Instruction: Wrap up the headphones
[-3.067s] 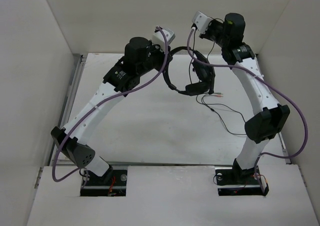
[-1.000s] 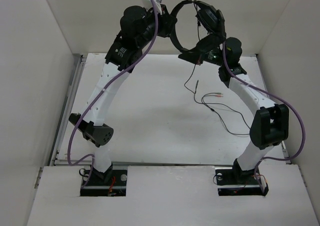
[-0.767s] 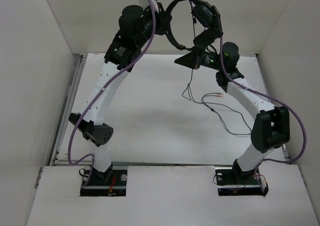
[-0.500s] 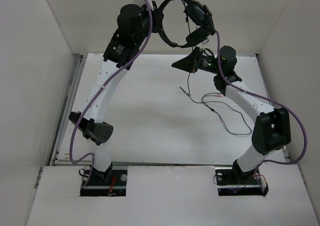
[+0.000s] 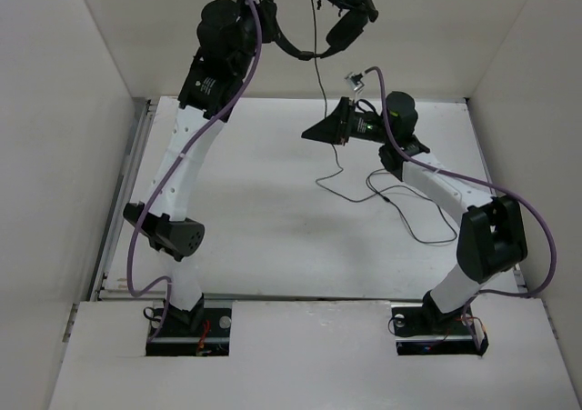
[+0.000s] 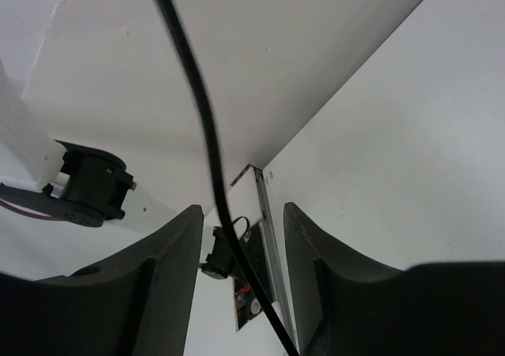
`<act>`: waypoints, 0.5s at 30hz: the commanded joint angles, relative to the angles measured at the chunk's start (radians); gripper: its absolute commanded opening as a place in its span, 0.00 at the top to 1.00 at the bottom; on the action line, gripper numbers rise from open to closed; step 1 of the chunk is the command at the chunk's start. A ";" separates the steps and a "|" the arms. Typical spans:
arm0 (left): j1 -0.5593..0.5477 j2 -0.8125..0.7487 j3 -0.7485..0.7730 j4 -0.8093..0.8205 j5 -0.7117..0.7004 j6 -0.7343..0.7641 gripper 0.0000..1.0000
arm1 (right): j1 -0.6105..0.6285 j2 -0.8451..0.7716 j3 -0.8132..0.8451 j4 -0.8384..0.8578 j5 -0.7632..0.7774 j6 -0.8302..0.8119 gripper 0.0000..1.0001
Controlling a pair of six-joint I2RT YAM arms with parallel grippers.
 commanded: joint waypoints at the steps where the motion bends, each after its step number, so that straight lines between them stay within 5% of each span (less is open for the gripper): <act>1: 0.019 -0.048 0.057 0.136 -0.031 -0.038 1.00 | 0.012 -0.005 0.013 0.035 -0.019 -0.008 0.49; 15: 0.076 -0.031 0.089 0.145 -0.055 -0.039 1.00 | 0.055 0.022 0.016 0.049 -0.023 -0.034 0.66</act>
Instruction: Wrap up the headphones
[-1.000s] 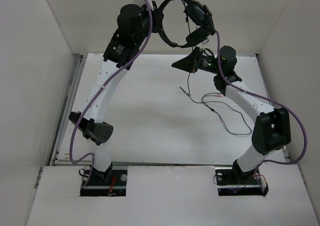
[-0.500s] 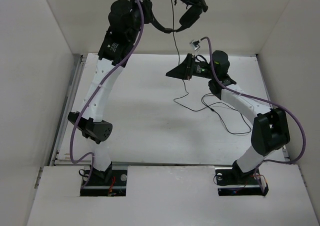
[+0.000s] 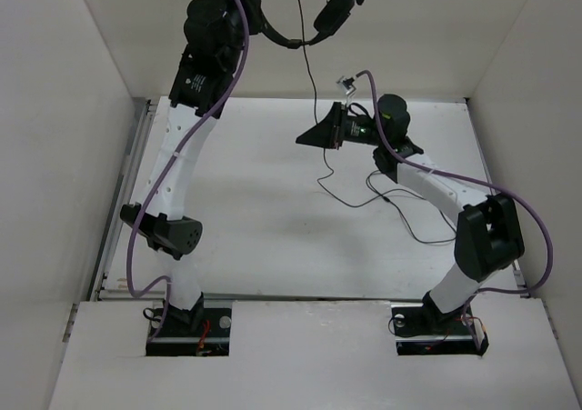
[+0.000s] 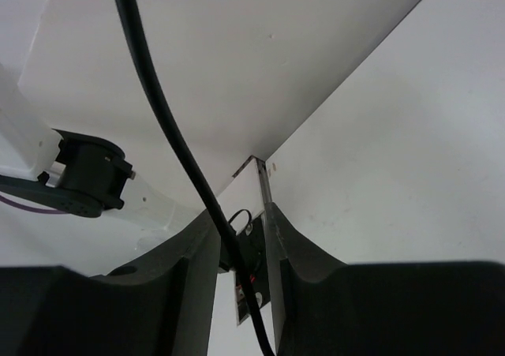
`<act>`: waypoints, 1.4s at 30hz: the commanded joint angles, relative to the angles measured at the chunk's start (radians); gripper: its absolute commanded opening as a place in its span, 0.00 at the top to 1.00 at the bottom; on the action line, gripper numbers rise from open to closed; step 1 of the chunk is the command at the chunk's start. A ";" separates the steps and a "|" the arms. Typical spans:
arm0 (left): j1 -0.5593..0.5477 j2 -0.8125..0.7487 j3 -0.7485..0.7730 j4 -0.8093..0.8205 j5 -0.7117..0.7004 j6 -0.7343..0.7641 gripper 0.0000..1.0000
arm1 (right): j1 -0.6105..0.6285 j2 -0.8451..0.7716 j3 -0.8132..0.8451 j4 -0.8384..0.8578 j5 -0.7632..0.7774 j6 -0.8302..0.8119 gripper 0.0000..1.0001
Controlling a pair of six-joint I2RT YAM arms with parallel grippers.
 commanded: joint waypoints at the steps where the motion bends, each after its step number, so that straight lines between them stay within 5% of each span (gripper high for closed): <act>1: 0.028 -0.028 0.058 0.122 -0.034 -0.031 1.00 | 0.019 0.007 0.016 0.048 -0.022 -0.024 0.67; 11: 0.068 -0.005 0.072 0.131 -0.086 -0.034 1.00 | 0.048 0.013 0.038 -0.014 -0.025 -0.090 0.74; 16: 0.069 0.004 0.066 0.138 -0.128 -0.018 1.00 | 0.077 0.019 0.090 -0.121 -0.039 -0.198 0.95; 21: 0.051 0.013 -0.011 0.213 -0.278 0.113 1.00 | 0.128 -0.001 0.281 -0.518 0.007 -0.538 1.00; 27: 0.051 -0.007 -0.210 0.334 -0.401 0.276 1.00 | 0.224 -0.061 0.539 -1.050 0.331 -1.169 0.98; 32: 0.033 -0.042 -0.373 0.316 -0.392 0.321 1.00 | 0.310 -0.061 0.656 -1.265 0.745 -1.683 0.97; 36: -0.009 -0.088 -0.485 0.257 -0.329 0.333 1.00 | 0.315 -0.021 0.719 -1.258 1.023 -1.941 1.00; 42: -0.076 -0.200 -0.628 0.167 -0.174 0.333 1.00 | 0.243 0.010 0.685 -0.947 1.277 -2.230 1.00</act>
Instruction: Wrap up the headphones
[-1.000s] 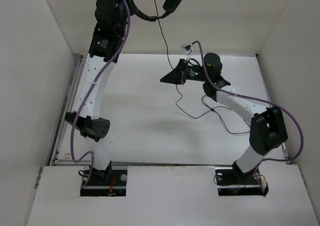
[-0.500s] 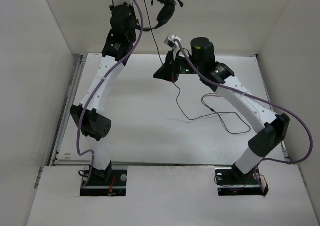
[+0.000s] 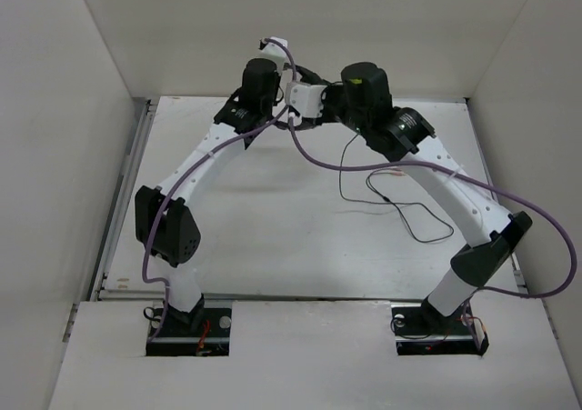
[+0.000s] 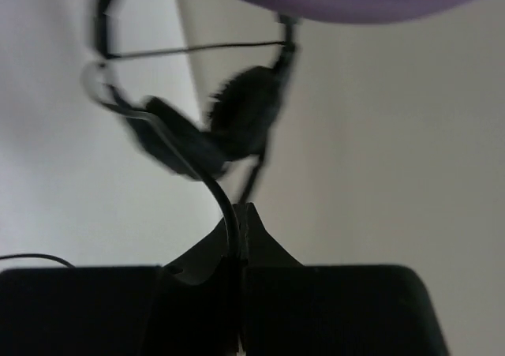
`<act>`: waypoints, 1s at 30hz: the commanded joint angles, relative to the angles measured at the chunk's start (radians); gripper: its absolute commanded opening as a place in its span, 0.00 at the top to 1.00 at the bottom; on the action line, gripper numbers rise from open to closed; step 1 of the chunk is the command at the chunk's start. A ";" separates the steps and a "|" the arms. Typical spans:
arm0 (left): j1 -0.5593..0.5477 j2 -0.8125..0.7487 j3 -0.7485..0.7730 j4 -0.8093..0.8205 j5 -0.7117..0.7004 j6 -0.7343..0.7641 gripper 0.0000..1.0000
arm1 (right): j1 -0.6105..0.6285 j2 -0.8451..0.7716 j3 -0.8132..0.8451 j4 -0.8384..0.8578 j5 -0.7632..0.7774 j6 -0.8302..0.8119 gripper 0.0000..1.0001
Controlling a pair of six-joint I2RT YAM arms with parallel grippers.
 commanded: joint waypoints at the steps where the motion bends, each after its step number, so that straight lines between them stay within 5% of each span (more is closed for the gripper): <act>1: -0.035 -0.183 -0.039 0.036 0.120 0.000 1.00 | -0.055 0.015 0.007 0.242 0.220 -0.258 1.00; 6: -0.063 -0.251 -0.049 -0.088 0.322 -0.030 1.00 | -0.115 0.021 -0.070 0.446 0.226 -0.346 0.97; 16: -0.065 -0.308 -0.076 -0.213 0.635 -0.070 1.00 | -0.198 0.053 -0.046 0.488 0.152 -0.243 0.94; 30: -0.051 -0.320 -0.042 -0.231 0.728 -0.116 1.00 | -0.253 0.076 -0.012 0.411 0.050 -0.020 0.91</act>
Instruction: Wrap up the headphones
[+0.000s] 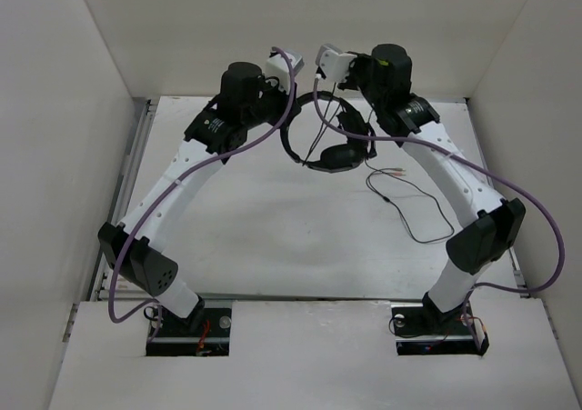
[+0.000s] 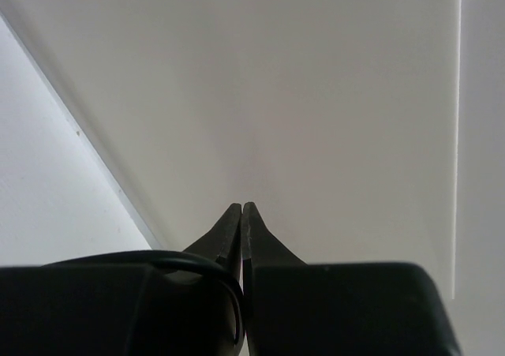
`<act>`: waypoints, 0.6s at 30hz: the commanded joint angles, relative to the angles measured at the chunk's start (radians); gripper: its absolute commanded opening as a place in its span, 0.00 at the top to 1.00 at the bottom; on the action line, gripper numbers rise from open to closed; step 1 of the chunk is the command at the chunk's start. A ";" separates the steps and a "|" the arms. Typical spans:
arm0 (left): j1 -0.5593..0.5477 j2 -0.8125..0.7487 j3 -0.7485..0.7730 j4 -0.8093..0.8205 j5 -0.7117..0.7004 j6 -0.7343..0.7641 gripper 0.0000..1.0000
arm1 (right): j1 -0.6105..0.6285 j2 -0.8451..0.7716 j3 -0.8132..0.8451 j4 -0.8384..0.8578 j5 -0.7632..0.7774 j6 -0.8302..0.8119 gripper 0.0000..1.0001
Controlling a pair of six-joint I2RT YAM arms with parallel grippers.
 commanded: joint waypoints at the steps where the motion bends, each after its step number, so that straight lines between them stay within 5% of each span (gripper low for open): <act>1: 0.013 -0.054 0.032 0.038 0.053 -0.037 1.00 | -0.040 0.000 0.057 0.010 -0.051 0.135 0.91; 18: 0.015 -0.063 0.130 0.032 0.134 -0.106 1.00 | -0.100 0.038 0.025 -0.037 -0.168 0.333 0.91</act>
